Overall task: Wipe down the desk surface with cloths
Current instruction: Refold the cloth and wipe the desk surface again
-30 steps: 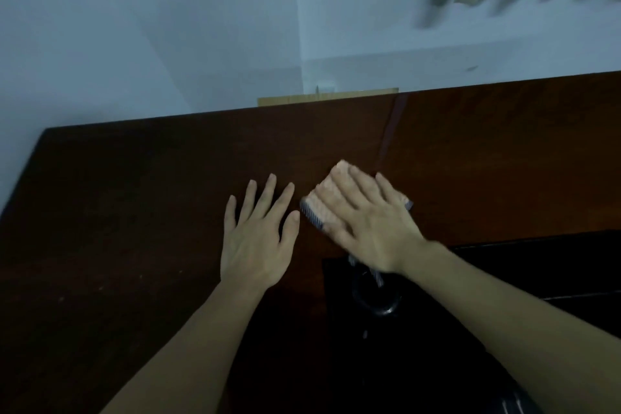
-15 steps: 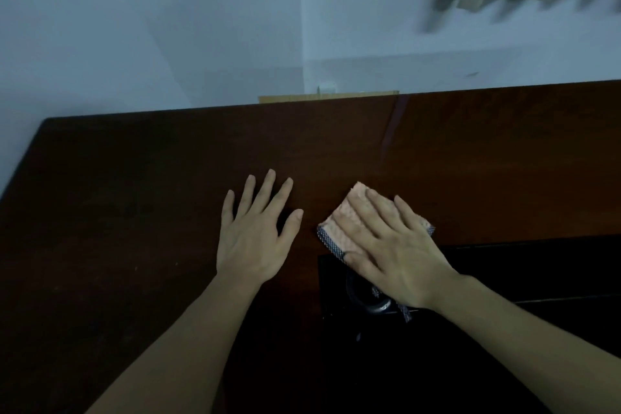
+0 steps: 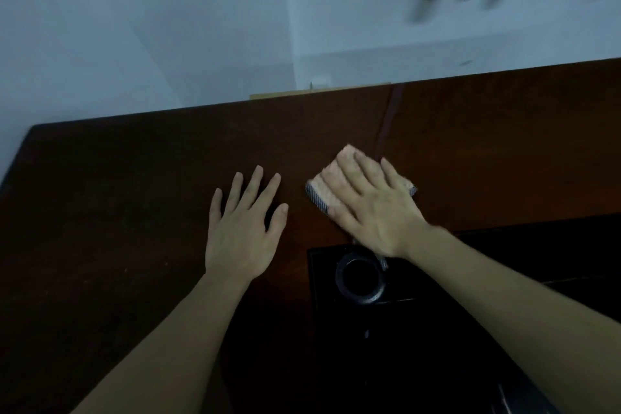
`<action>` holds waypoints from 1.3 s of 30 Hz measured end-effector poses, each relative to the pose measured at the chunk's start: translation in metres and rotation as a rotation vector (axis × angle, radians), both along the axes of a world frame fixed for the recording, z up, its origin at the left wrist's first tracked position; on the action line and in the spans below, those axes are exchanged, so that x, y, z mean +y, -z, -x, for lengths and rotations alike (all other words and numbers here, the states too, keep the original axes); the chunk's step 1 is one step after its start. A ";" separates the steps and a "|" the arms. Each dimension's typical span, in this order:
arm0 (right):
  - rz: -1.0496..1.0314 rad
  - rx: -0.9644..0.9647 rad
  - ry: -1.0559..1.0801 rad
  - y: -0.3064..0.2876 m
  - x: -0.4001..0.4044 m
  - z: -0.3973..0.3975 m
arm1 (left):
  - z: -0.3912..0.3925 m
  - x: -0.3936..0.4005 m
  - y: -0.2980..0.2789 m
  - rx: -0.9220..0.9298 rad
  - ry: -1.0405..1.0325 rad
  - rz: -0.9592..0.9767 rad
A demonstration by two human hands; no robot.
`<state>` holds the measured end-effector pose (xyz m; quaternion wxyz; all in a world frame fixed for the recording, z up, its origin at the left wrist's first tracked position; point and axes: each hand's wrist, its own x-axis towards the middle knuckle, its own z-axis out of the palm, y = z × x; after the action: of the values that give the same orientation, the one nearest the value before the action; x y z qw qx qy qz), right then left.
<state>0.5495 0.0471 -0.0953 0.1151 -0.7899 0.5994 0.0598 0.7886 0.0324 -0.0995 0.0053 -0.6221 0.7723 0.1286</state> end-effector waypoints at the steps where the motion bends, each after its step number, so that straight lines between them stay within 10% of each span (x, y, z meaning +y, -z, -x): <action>1: 0.010 -0.014 -0.038 0.000 0.019 0.001 | 0.000 0.000 0.000 -0.003 -0.002 -0.002; 39: -0.031 0.050 0.257 -0.002 -0.022 0.021 | -0.001 0.001 -0.007 0.004 0.025 -0.027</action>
<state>0.5280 0.0253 -0.0931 0.1192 -0.7030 0.6973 0.0735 0.7895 0.0332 -0.0926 0.0137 -0.6121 0.7781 0.1402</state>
